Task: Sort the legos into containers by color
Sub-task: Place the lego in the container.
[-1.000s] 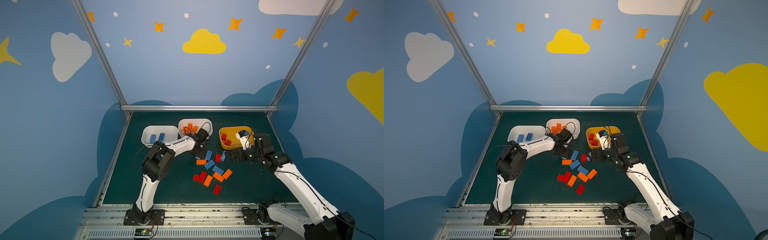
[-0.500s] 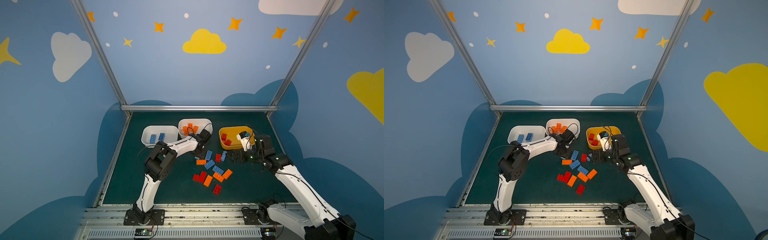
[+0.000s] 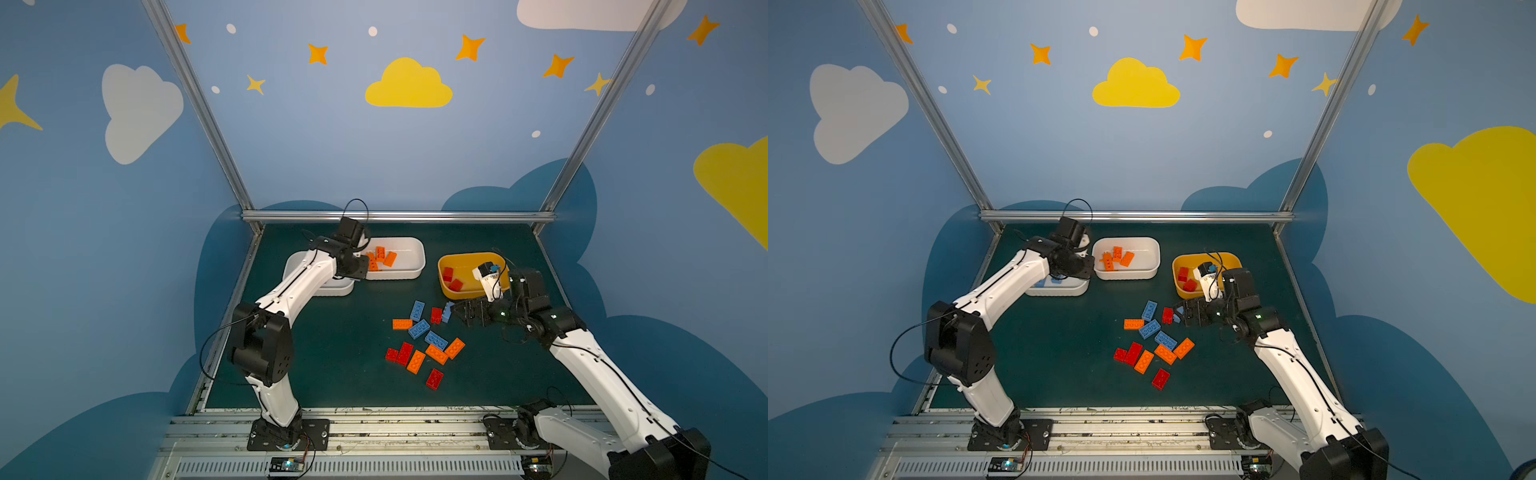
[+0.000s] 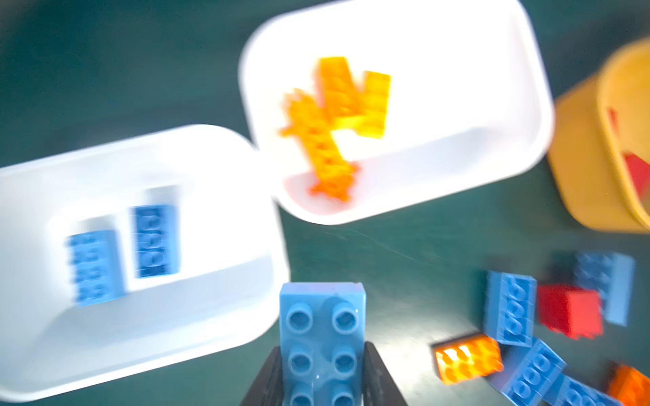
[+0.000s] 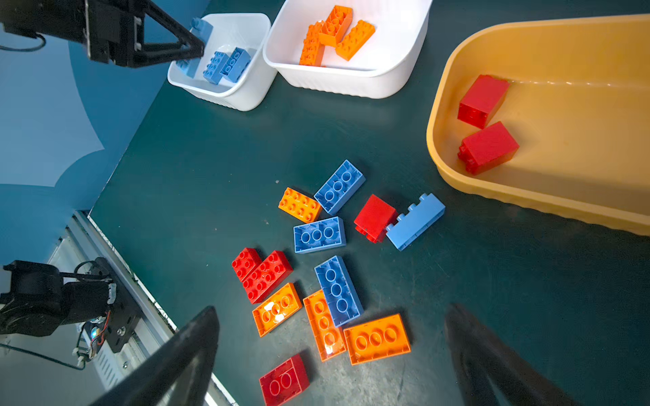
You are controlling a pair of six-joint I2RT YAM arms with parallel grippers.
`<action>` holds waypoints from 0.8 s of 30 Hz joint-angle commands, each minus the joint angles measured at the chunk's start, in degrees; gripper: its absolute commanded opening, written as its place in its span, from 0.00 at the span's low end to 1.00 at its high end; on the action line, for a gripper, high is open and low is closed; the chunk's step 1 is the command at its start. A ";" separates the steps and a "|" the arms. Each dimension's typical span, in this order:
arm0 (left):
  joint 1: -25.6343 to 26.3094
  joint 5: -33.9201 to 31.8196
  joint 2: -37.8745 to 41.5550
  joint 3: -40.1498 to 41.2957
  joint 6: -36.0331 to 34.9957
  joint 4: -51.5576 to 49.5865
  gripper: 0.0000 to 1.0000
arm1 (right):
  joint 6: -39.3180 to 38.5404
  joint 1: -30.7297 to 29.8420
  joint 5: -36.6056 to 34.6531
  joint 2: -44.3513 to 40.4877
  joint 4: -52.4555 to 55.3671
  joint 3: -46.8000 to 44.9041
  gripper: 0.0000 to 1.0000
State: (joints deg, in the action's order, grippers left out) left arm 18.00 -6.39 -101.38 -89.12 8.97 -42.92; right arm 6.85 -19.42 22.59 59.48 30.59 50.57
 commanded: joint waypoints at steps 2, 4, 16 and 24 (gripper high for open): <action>-6.38 1.29 -4.31 0.03 -1.72 0.27 0.34 | 0.48 0.17 1.70 0.72 -1.23 0.40 0.98; -8.70 0.62 -5.77 -0.54 -1.35 1.23 0.34 | 0.41 0.17 1.60 0.98 -0.97 0.76 0.98; -16.22 -6.96 -15.78 -6.34 -4.20 1.87 0.37 | 0.34 0.13 2.19 2.56 -1.17 1.20 0.98; -16.47 -3.09 -17.18 -9.57 -4.16 -1.83 0.66 | 0.01 0.02 2.95 3.69 -0.90 2.60 0.98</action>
State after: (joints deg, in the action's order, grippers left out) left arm 1.41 -11.38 -119.68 -97.01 5.13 -42.04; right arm 7.05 -19.44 24.69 63.02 30.02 51.18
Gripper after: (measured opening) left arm 0.647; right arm 0.984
